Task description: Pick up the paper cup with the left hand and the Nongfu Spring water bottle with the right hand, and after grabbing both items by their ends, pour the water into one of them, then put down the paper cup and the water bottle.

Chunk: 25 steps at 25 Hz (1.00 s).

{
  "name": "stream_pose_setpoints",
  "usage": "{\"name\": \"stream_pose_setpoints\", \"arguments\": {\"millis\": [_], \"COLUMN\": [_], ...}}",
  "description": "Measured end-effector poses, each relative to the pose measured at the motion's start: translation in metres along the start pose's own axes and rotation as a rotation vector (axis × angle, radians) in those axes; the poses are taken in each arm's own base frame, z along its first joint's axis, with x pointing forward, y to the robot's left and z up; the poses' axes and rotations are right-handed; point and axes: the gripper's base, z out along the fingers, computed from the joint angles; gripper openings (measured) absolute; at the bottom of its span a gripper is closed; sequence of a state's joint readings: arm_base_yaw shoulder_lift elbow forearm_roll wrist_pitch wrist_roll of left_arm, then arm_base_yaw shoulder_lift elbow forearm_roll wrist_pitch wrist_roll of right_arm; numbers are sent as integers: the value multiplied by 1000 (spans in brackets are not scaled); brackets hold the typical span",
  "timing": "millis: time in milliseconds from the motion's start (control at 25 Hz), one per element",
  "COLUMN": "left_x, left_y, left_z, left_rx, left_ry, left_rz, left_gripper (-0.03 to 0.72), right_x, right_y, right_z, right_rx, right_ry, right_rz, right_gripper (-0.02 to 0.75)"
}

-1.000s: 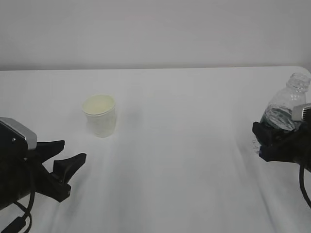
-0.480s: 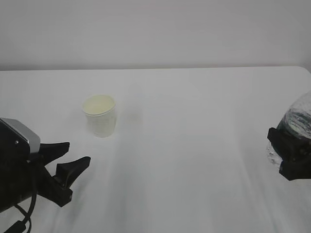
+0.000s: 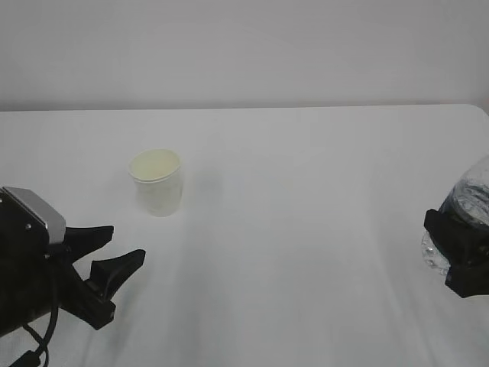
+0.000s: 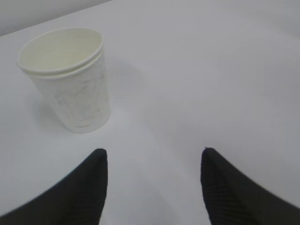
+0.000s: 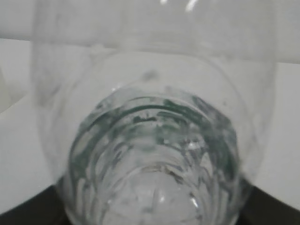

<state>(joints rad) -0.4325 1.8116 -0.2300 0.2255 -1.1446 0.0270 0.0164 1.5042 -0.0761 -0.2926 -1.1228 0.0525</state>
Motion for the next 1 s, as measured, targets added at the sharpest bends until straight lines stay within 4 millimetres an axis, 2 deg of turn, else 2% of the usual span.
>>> {"name": "stream_pose_setpoints", "arguments": {"millis": [360, 560, 720, 1000], "left_x": [0, -1, -3, 0], "left_y": [2, 7, 15, 22], "left_z": [0, 2, 14, 47], "left_rx": [-26, -76, -130, -137], "left_ry": [1, -5, -23, -31], "left_rz": [-12, -49, -121, -201], "left_gripper": [456, 567, 629, 638], "right_x": [0, 0, 0, 0], "right_y": [1, 1, 1, 0], "right_z": [0, 0, 0, 0], "right_rx": [-8, -8, -8, 2], "right_ry": [1, 1, 3, 1], "right_rz": [36, 36, 37, 43], "right_gripper": [427, 427, 427, 427]}}
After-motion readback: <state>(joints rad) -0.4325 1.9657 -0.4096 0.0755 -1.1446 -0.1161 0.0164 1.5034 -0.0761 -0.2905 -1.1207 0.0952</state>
